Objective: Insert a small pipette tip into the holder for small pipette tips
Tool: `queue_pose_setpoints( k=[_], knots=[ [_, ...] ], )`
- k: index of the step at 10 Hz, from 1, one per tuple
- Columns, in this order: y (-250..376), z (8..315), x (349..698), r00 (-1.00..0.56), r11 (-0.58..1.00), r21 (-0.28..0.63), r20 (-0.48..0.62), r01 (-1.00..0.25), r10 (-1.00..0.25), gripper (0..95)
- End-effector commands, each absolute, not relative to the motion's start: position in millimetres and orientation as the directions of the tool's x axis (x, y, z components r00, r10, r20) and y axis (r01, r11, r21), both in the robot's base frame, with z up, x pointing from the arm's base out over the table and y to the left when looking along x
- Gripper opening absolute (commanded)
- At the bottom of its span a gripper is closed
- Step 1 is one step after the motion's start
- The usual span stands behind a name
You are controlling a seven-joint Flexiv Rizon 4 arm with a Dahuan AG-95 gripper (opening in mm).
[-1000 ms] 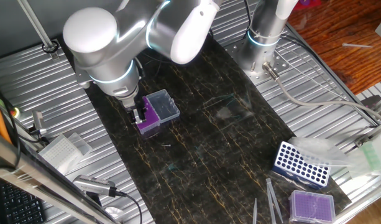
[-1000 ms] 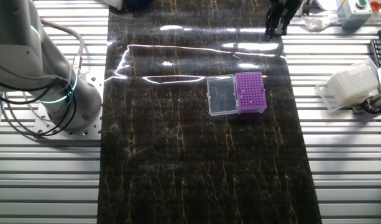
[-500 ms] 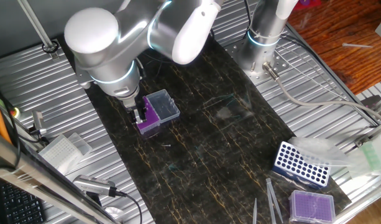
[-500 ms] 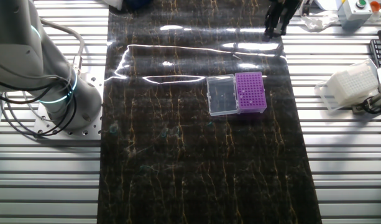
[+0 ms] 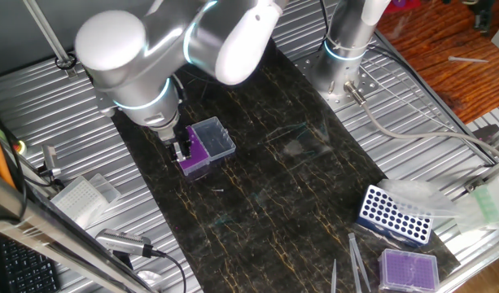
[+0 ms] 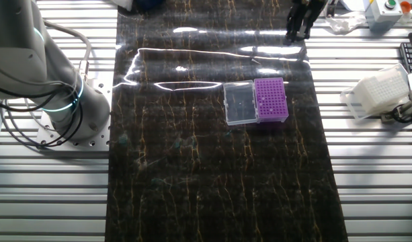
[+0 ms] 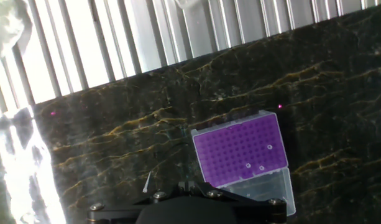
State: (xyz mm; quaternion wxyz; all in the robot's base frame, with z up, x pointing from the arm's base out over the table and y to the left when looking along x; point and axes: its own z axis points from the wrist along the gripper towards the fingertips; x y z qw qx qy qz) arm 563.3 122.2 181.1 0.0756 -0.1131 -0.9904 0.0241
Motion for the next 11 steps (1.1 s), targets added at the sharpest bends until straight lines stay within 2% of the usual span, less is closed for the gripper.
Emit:
queue_pose_setpoints(
  k=[1,7,11],
  knots=[
    [122.3,180.8,562.8,-0.967,0.976,-0.005,0.133,0.219,0.218,0.0],
    [122.3,180.8,562.8,-0.986,0.998,0.011,0.155,0.061,0.058,0.0],
    [125.1,180.5,563.7,-0.992,0.999,-0.006,0.121,0.036,0.036,0.0]
  ],
)
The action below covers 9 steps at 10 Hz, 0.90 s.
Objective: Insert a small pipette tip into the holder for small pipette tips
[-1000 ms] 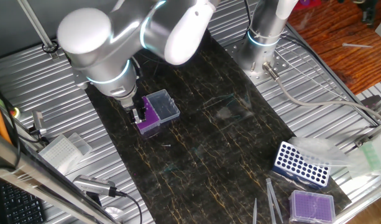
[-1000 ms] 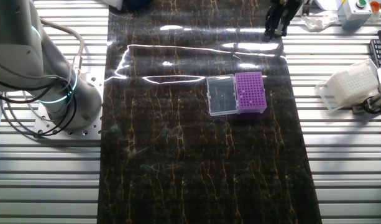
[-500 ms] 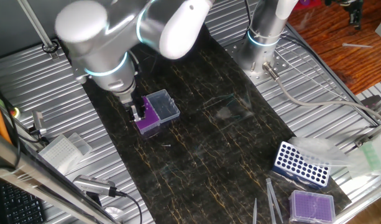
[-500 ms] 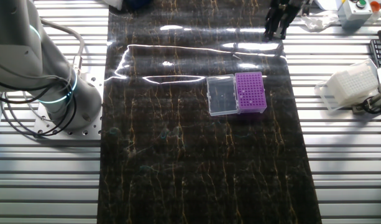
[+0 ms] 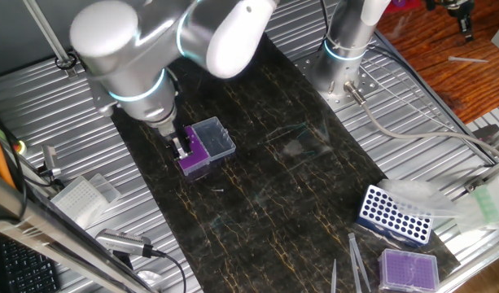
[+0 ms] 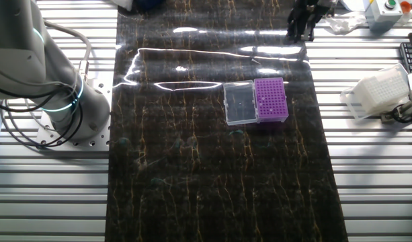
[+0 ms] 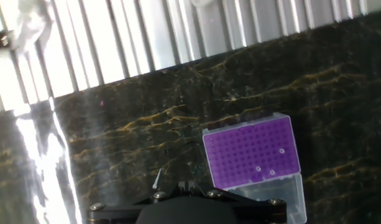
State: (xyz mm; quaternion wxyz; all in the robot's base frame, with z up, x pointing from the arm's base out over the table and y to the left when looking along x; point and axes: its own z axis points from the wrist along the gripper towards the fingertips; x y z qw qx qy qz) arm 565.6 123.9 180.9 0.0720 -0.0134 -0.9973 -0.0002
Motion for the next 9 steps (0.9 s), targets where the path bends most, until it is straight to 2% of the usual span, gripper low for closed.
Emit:
queue_pose_setpoints(
  k=[1,9],
  knots=[
    [133,180,566,-0.993,0.999,-0.009,0.114,0.044,0.045,0.0],
    [186,156,569,-0.986,0.994,-0.015,0.122,0.11,0.111,0.0]
  ],
)
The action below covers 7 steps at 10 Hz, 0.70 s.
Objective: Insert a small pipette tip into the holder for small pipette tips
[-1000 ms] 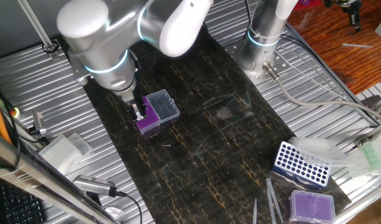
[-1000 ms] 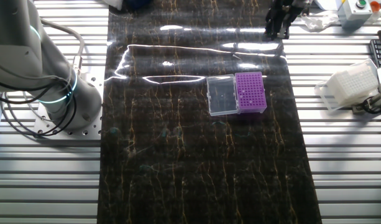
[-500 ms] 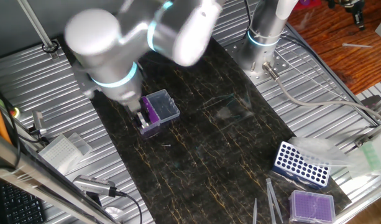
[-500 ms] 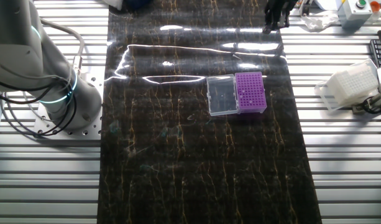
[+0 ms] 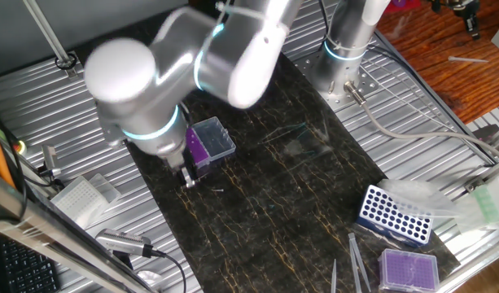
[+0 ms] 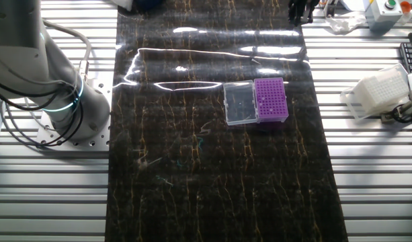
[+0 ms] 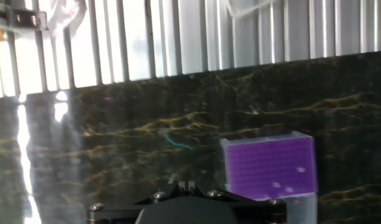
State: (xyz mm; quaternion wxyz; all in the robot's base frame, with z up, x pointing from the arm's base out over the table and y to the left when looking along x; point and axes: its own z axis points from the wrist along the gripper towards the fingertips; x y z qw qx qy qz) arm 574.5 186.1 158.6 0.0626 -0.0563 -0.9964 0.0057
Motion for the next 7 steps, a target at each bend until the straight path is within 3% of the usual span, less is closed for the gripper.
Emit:
queue_pose_setpoints(
  k=[1,7],
  knots=[
    [185,154,570,-0.985,0.994,-0.012,0.132,0.108,0.109,0.0],
    [176,129,576,-0.99,0.996,-0.013,0.11,0.091,0.092,0.0]
  ],
)
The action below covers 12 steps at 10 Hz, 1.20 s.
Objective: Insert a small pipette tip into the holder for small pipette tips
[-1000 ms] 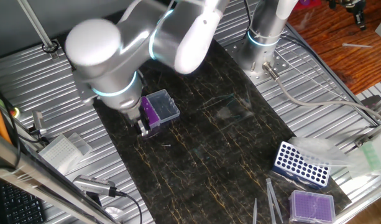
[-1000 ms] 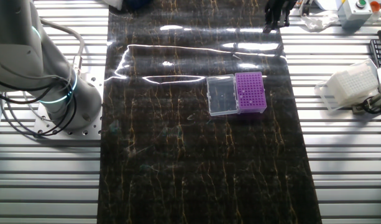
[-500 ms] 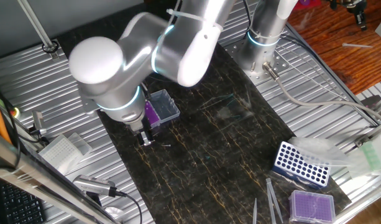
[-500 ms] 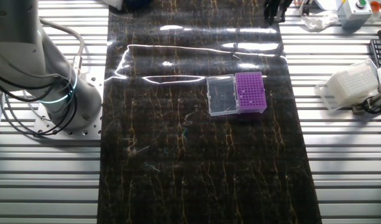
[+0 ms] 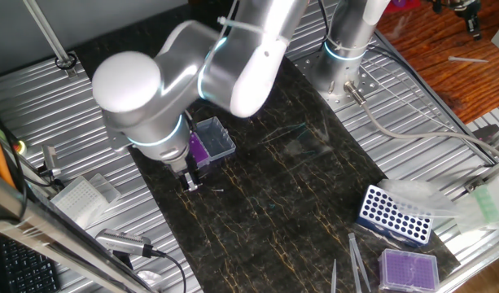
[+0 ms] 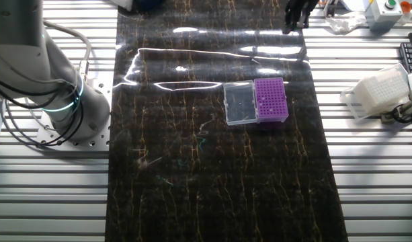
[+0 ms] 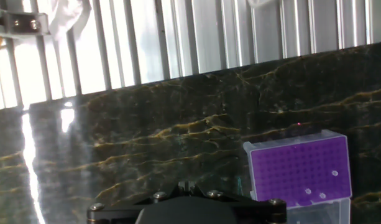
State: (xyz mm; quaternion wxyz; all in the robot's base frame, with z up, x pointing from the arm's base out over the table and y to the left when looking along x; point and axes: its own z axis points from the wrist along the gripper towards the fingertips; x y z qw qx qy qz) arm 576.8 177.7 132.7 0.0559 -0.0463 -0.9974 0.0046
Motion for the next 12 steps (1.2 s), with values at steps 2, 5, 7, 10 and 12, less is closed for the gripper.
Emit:
queue_pose_setpoints(
  k=[2,5,7,10,12],
  knots=[
    [173,116,579,-0.99,0.996,-0.012,0.106,0.091,0.092,0.0],
    [170,102,582,-0.991,0.996,-0.01,0.101,0.091,0.091,0.0],
    [168,92,583,-0.991,0.996,-0.01,0.099,0.092,0.093,0.0],
    [167,85,584,-0.992,0.996,-0.01,0.086,0.091,0.091,0.0],
    [167,85,584,-0.994,0.997,-0.008,0.082,0.073,0.074,0.0]
  ],
)
